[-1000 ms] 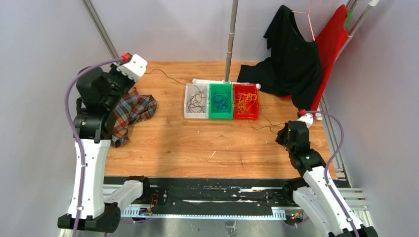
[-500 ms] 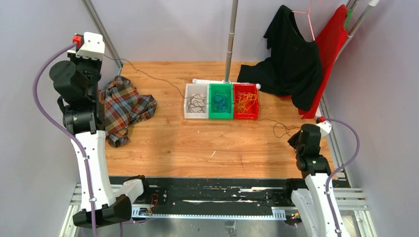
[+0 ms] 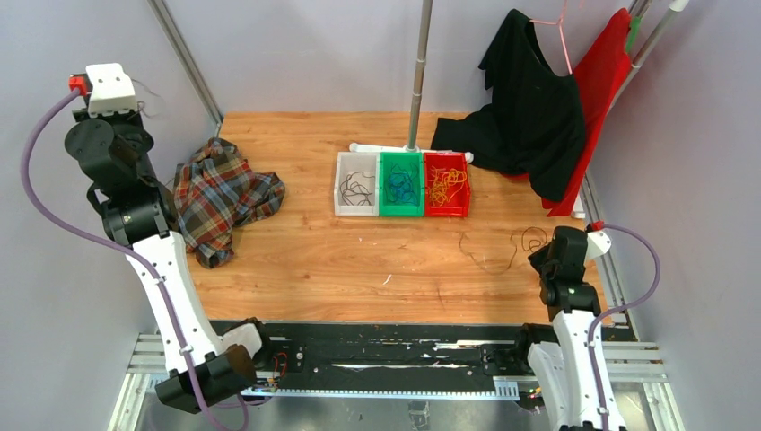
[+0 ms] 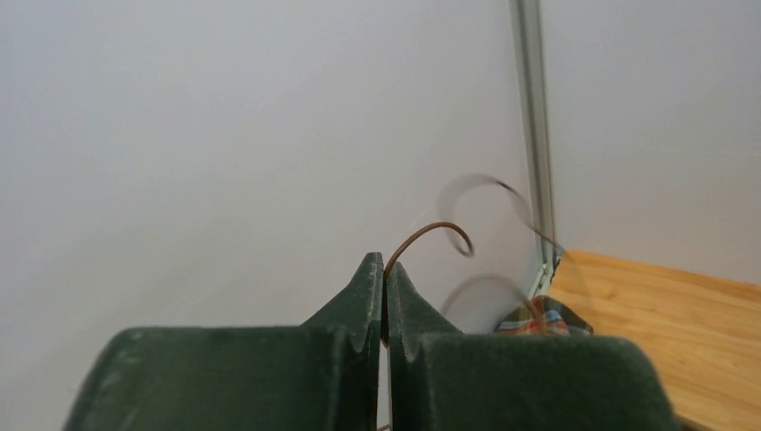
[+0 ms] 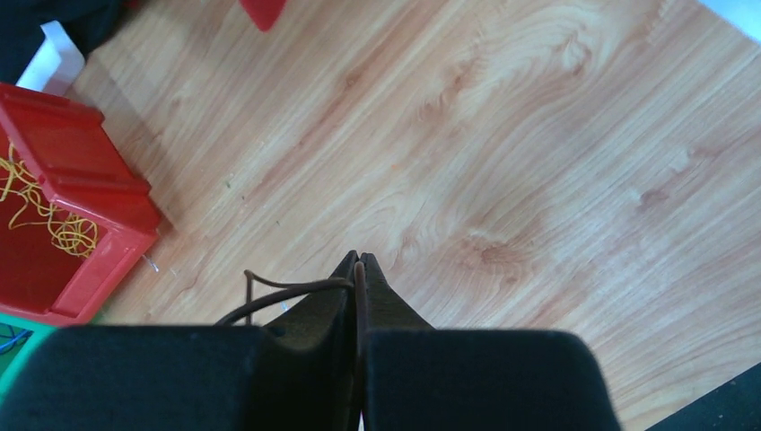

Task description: Untangle the cables

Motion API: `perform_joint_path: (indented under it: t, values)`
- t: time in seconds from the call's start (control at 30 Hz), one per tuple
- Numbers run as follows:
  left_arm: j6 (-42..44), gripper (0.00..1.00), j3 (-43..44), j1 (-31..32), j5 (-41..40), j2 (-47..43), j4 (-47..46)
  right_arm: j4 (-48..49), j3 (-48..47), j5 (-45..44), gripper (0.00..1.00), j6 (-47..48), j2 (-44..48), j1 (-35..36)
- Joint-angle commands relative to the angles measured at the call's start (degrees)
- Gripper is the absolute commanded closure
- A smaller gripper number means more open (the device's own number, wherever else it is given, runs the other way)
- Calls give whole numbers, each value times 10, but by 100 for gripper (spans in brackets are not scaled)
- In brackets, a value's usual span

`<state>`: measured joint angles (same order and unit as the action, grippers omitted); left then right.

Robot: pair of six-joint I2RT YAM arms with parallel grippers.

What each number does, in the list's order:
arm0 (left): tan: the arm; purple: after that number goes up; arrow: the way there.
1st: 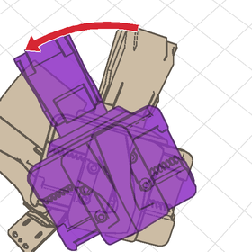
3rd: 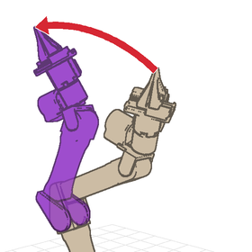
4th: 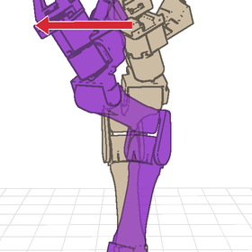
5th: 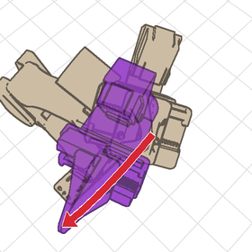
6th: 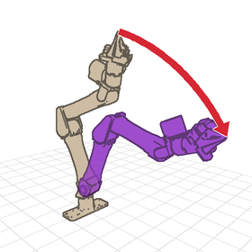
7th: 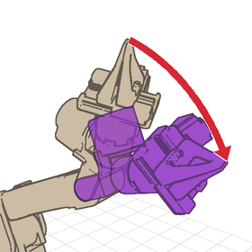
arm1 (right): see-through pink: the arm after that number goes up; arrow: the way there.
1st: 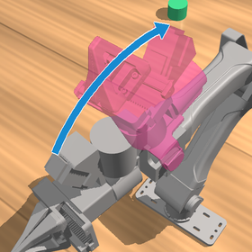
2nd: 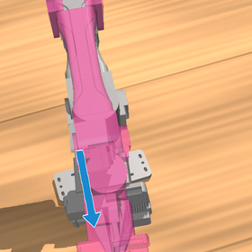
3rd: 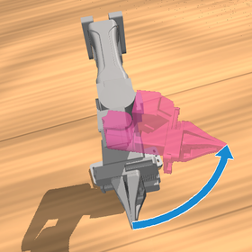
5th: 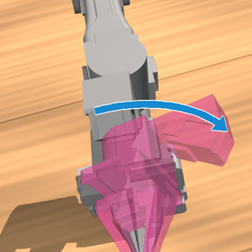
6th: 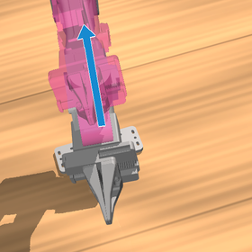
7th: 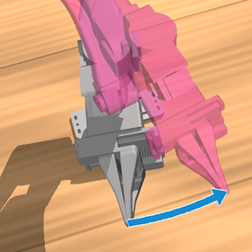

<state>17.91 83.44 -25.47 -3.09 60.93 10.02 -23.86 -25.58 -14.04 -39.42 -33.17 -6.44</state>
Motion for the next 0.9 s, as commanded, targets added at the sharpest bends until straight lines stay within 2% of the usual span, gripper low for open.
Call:
perform_joint_path:
  t: [0.0,0.07,0.1,0.17,0.23,0.3,0.37,0.47,0.6,0.87]
  values:
    - [-52,100,-5,-43,-4,-15,-66,9,10,14,99,-44,-18,-23]
    - [-69,100,8,-74,27,-8,-62,13,7,11,99,-40,-21,-26]
    - [-71,100,7,-80,69,-12,-58,22,6,20,99,-35,-22,-26]
    - [-95,99,-3,-80,171,-29,-54,42,8,47,100,-35,-27,-26]
    - [-144,100,-5,-76,312,-38,-57,78,17,89,99,-36,-36,-26]
    - [-182,100,11,-42,408,-34,-40,109,24,151,99,-36,-51,-25]
    - [-182,99,30,13,450,-28,-20,133,24,198,99,-35,-67,-22]
    - [-167,100,48,93,468,-23,-7,158,26,230,100,-32,-71,-9]
    - [-129,99,94,187,450,1,32,171,28,246,99,-30,-62,-1]
    - [-61,100,85,321,411,40,37,174,23,257,100,-25,-54,0]
